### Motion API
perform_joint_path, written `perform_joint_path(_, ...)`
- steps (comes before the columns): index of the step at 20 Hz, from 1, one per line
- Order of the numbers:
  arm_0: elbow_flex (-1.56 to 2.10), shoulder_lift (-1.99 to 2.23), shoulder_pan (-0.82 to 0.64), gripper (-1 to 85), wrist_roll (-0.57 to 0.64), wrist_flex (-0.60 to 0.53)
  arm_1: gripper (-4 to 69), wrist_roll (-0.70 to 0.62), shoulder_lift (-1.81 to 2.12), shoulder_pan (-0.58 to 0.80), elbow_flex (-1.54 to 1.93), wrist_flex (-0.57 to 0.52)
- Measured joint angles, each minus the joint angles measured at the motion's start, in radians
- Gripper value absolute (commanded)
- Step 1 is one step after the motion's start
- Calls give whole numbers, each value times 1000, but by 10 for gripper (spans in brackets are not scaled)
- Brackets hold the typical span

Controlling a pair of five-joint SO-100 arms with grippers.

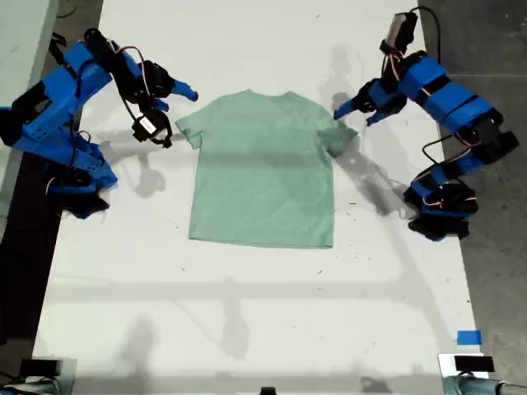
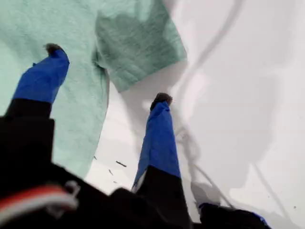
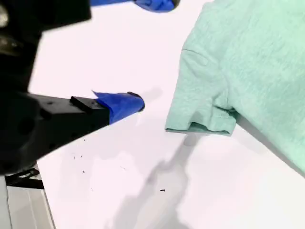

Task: Fold t-shirt

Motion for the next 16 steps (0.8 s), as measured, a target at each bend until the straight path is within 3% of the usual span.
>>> perform_joint_path(3, 11, 0, 0, 337, 0, -14, 372, -34, -61, 17, 104, -140)
perform_joint_path(8, 15, 0, 0, 327, 0, -21, 351, -80, -225, 18, 123, -279)
perform_joint_path(10, 18, 0, 0, 327, 2, -25, 213, -97, -290, 20, 121, -305)
perform_joint_path(11, 25, 0, 0, 327, 2, -26, 84, -101, -310, 25, 112, -314)
perform_joint_path(12, 28, 0, 0, 326, 2, -26, 48, -103, -334, 31, 89, -322)
perform_joint_path(16, 34, 0, 0, 322, 2, -26, 12, -104, -368, 37, 25, -325)
